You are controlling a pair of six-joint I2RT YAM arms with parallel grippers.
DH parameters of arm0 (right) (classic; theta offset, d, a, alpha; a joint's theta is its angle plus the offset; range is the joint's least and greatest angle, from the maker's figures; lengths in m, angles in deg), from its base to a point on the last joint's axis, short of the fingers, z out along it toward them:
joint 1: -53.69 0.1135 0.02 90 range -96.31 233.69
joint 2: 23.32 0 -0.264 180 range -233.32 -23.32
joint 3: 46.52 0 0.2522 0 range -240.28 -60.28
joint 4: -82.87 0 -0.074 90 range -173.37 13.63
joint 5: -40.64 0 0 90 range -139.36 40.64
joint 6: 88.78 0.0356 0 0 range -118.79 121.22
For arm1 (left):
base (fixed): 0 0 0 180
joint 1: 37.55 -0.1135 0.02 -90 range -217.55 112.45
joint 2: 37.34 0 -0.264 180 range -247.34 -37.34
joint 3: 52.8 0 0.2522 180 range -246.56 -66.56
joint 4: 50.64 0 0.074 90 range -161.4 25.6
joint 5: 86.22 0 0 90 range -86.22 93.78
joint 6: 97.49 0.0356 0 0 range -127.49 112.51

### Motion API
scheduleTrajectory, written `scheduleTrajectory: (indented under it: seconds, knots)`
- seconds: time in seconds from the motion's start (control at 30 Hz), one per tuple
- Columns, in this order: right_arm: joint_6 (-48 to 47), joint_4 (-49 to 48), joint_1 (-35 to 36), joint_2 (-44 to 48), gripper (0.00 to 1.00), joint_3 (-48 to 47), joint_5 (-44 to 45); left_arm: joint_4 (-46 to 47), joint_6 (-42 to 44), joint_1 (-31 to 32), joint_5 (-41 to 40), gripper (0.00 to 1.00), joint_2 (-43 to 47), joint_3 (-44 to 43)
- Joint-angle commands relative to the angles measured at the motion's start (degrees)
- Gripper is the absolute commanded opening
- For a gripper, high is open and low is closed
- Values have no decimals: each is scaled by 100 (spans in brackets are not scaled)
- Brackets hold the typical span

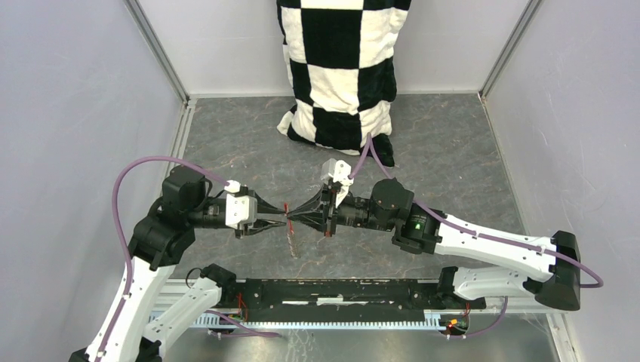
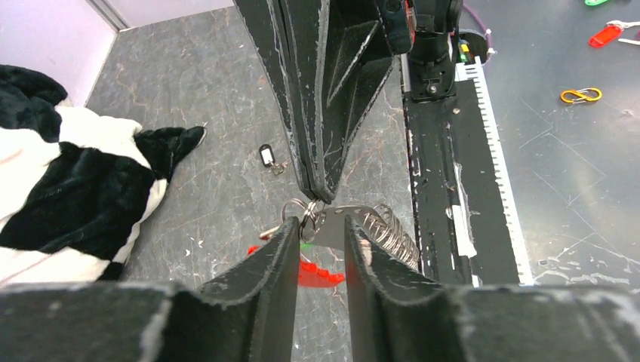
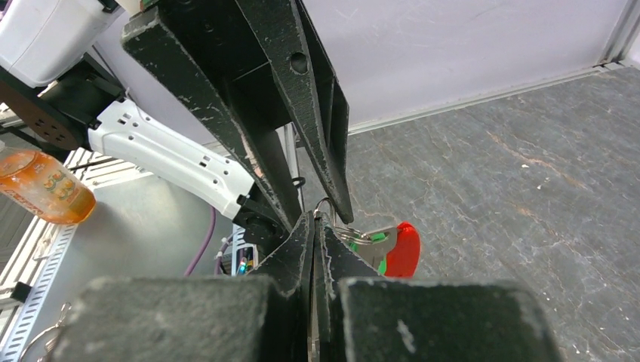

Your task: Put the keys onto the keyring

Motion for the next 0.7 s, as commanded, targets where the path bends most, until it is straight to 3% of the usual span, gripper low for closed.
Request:
scheduleTrajectory:
  seconds: [0.0,0.1,0.2,0.43,0.67]
  knots:
    - [-52,-241,34,-17,1,-310,-112,2,256,5,360,32,24,-56]
    - [-53,-207,39,-20,1,-295,-113,-29,292,5,378,22,20,-77]
    - [-83,-127,36,6,1,-282,-65,-227,519,7,392,4,37,-124]
    - [-677,873,29,-45,1,-719,226,-796,1084,8,234,2,-24,-359]
    - [-1757,2939,-12,-625,32,-2235,132,-796,1157,5,216,2,-225,-536]
